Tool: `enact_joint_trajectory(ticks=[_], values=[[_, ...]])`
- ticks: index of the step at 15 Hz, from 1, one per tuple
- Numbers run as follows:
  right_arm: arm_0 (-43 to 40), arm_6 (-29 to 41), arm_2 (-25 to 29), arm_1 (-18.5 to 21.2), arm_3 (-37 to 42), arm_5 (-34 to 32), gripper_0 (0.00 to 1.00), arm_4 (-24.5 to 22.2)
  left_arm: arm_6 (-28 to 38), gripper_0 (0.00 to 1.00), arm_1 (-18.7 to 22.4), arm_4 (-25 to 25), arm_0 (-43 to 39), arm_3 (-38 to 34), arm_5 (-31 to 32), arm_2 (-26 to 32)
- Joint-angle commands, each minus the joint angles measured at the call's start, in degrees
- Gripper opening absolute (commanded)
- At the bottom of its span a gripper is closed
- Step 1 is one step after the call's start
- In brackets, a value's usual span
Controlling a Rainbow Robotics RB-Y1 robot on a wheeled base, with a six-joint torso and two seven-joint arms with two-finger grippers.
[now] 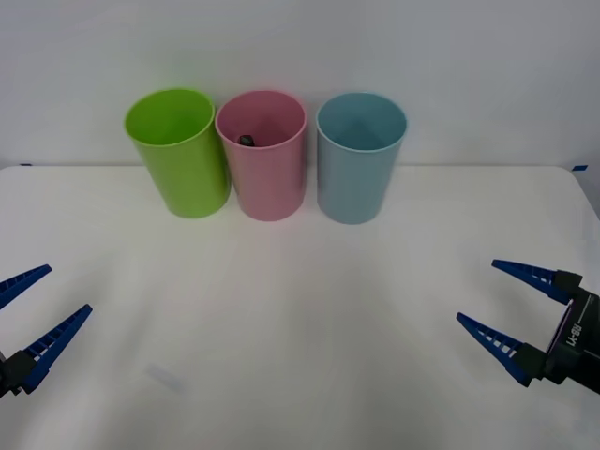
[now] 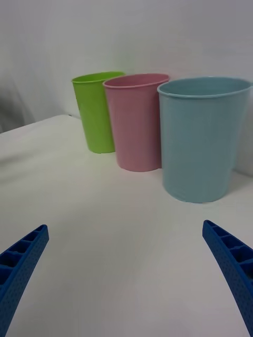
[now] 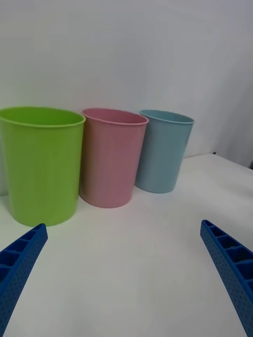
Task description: Grasp the object on the table and drop it into the matching bin: aluminum can to the light blue bin, PET bottle to the pink bin.
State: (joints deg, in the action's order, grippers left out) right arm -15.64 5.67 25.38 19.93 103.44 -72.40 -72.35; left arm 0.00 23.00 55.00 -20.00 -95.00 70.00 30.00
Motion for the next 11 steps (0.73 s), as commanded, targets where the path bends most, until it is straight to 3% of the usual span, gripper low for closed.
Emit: enact_joint_trajectory(ticks=[1,11], values=[[-2.55,-1.01,1.42,0.11,-0.08,-0.82,1.00,1.07,0.00,1.00,0.00,0.00,0.00,0.00,0.00,0.00],[-5.19,-2.24,3.18,0.11,-0.08,-0.64,1.00,1.68,0.00,1.00,0.00,0.00,0.00,0.00,0.00,0.00]])
